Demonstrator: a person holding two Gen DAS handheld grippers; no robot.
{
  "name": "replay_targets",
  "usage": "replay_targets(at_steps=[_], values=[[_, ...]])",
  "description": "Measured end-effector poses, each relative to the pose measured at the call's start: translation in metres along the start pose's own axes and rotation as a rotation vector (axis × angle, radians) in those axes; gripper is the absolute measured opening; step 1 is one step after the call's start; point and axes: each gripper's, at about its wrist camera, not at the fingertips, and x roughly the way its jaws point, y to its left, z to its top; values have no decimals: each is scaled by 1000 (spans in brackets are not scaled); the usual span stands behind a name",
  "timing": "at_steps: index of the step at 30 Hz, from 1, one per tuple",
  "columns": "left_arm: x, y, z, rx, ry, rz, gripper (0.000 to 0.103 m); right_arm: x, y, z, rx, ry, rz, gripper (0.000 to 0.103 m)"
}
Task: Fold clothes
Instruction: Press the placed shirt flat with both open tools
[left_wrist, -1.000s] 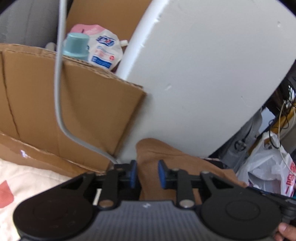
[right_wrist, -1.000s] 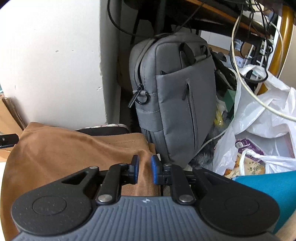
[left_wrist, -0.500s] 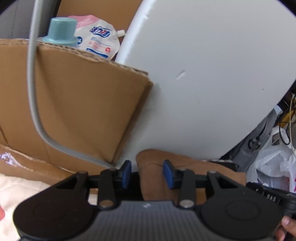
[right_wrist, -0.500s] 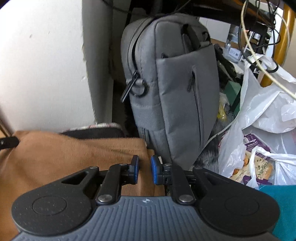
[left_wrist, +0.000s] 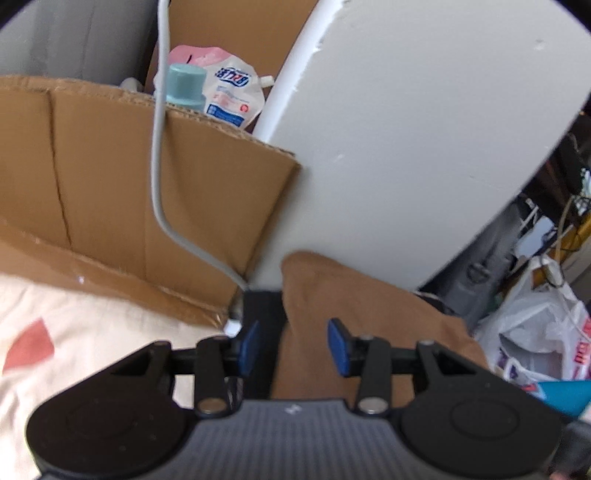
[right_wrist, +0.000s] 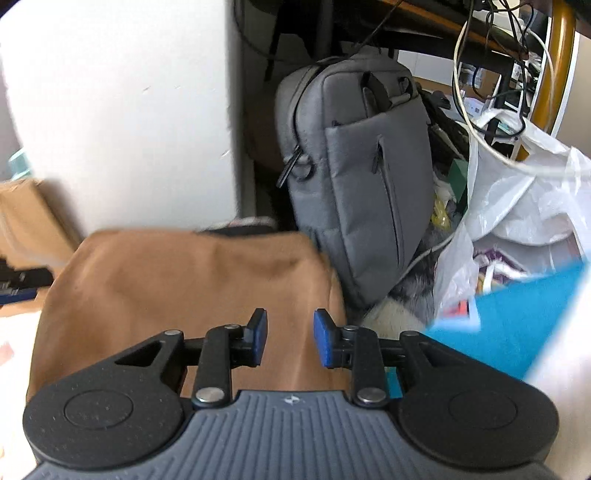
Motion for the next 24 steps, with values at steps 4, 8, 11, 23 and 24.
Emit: replay_targets(at_steps=[4, 8, 11, 23, 24], values=[[-7, -5, -13, 24, 15, -1, 43, -21, 8, -28, -26, 12, 8, 31], [3, -4, -24, 33, 31, 10, 43, -33, 12, -48, -13, 36, 20, 31], [-3, -5, -37, 36, 49, 24, 43, -41, 12, -59, 12, 44, 25, 31], [-47, 13, -84, 45, 90, 43, 43, -80, 7, -107, 106, 10, 54, 31], [-49, 14, -84, 40, 87, 35, 43, -82, 7, -110, 109, 8, 56, 31]])
